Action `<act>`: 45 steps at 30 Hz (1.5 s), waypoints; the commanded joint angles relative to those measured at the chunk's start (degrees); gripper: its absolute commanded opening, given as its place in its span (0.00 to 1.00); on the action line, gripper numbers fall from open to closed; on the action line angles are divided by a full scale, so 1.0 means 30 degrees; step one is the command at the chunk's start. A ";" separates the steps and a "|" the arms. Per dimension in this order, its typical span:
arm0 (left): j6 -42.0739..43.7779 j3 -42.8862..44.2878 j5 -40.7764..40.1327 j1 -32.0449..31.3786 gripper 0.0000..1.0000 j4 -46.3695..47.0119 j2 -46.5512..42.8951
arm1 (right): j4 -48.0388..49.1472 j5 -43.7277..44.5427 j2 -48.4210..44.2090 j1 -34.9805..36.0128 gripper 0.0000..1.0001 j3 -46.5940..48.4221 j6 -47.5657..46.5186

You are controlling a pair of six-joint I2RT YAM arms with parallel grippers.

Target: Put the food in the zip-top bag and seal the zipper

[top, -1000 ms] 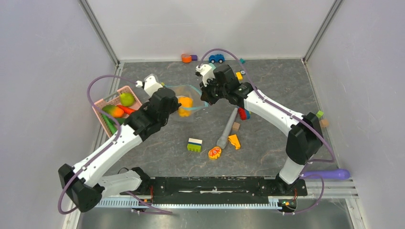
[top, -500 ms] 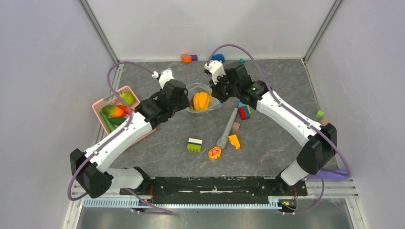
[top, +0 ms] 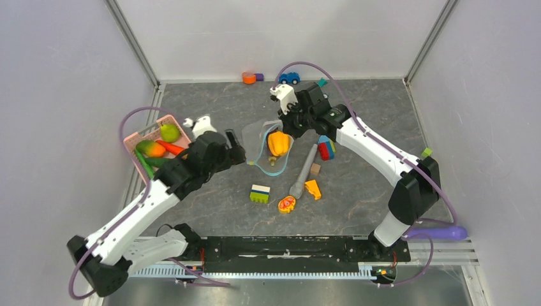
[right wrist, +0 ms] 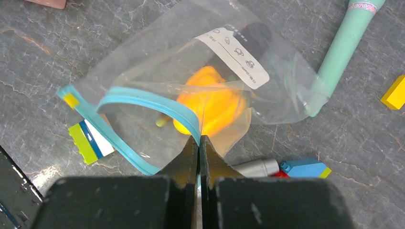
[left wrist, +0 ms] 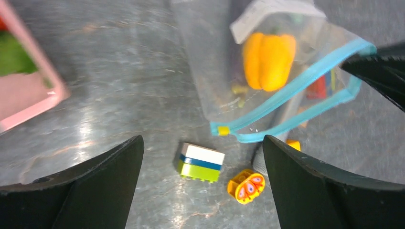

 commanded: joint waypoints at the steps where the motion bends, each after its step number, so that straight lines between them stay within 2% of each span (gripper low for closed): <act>1: -0.3275 -0.0853 -0.5198 0.0344 1.00 -0.3849 -0.2772 | 0.0108 -0.0344 0.0002 -0.0064 0.00 0.1093 -0.0110; 4: -0.3838 -0.1485 -0.6081 0.1578 1.00 -0.4322 -0.3122 | 0.0108 -0.0287 0.0122 -0.0078 0.00 0.1165 -0.0153; 7: -0.3587 -0.2182 -0.5827 0.3968 1.00 -0.3859 -0.2761 | 0.0100 -0.0234 0.0078 -0.0064 0.00 0.1167 -0.0167; 11: -0.2402 -0.3187 -0.5615 0.6849 1.00 -0.1863 -0.3015 | 0.0251 0.0004 0.0027 -0.0079 0.00 0.1081 -0.0227; 15: -0.0683 -0.4635 -0.2659 0.9848 0.97 0.1563 -0.3207 | 0.0283 0.0187 0.0168 -0.0063 0.00 0.1120 -0.0278; 18: 0.0162 -0.5410 -0.0264 1.1711 0.89 0.3568 -0.2622 | 0.0301 0.0343 0.0183 -0.0070 0.00 0.1166 -0.0314; 23: 0.0056 -0.5572 0.0450 1.4699 0.86 0.4732 -0.0820 | 0.0386 0.0652 0.0220 -0.0063 0.00 0.1142 -0.0367; 25: -0.0501 -0.5985 0.0996 1.5952 0.87 0.6130 -0.0369 | 0.0426 0.0684 0.0284 -0.0063 0.00 0.1166 -0.0417; 27: -0.1116 -0.6380 0.1810 1.6720 0.86 0.7894 0.0242 | 0.0413 0.0734 0.0386 -0.0078 0.00 0.1209 -0.0459; 31: -0.2119 -0.6362 0.1513 1.7366 0.86 1.0426 0.2632 | 0.0430 0.0896 0.0471 -0.0063 0.00 0.1270 -0.0490; 36: -0.2374 -0.5116 0.2132 1.7999 0.79 1.1938 0.6295 | 0.0408 0.1075 0.0727 -0.0070 0.00 0.1380 -0.0578; 41: -0.2150 -0.3841 0.2136 1.8202 0.66 1.2551 0.8745 | 0.0289 0.1227 0.0980 -0.0088 0.00 0.1589 -0.0690; 45: -0.2243 -0.3408 0.1962 1.8243 0.65 1.3037 1.0051 | 0.0216 0.1253 0.1156 -0.0109 0.00 0.1719 -0.0752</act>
